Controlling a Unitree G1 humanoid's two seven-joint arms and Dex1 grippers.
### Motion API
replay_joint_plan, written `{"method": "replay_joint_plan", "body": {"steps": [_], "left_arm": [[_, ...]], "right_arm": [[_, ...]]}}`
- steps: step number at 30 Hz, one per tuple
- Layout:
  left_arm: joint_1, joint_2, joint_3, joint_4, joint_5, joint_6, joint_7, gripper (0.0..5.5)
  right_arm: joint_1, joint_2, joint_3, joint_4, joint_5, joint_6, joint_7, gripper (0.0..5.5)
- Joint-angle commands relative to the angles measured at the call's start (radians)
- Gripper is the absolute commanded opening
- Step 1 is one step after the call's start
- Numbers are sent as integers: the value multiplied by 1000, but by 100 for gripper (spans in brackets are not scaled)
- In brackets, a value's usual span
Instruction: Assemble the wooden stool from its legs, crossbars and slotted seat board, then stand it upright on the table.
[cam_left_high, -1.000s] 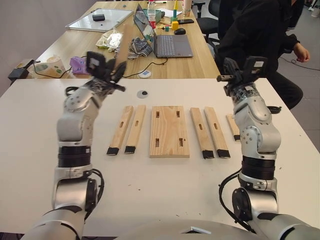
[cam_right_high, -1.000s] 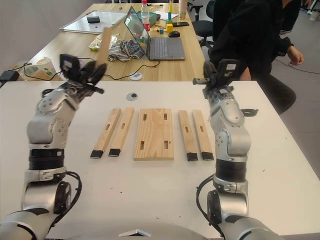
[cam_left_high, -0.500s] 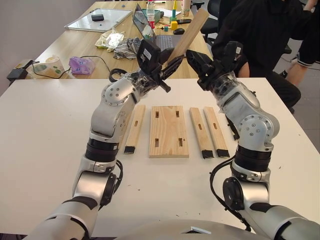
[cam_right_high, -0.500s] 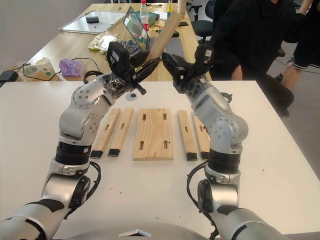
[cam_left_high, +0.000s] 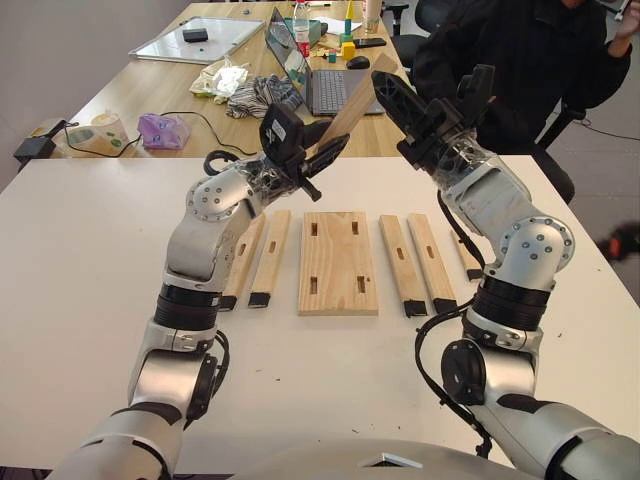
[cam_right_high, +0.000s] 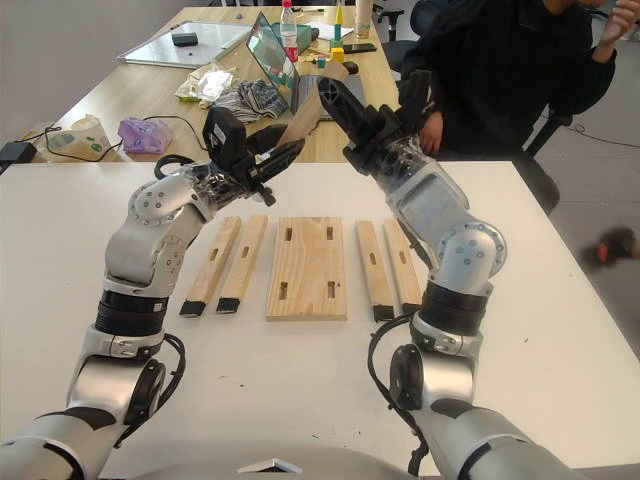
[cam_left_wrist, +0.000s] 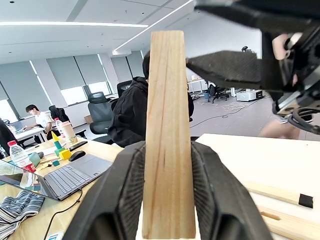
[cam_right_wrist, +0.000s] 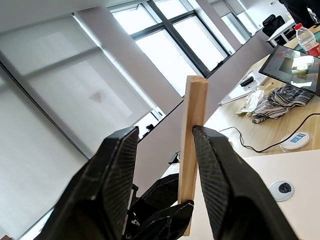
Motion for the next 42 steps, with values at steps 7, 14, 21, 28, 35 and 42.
{"method": "replay_joint_plan", "body": {"steps": [7, 14, 21, 28, 35, 42], "left_arm": [[37, 4, -15, -49, 0, 9, -27, 125], [53, 8, -34, -60, 7, 3, -37, 125], [58, 20, -43, -52, 25, -17, -48, 125], [53, 10, -45, -35, 43, -22, -31, 162], [34, -3, -10, -44, 30, -3, 8, 272], [59, 5, 118, -27, 40, -9, 144, 276]], "right_arm": [[-18, -20, 0, 21, 25, -10, -26, 199], [-20, -15, -23, 42, 71, -14, -42, 154], [-19, -15, -27, 55, 94, -14, -57, 43], [-20, -30, -10, 39, 54, -31, -63, 43], [-16, -123, 49, 41, -143, -103, -50, 40], [157, -401, 143, -107, -460, -109, 13, 40]]}}
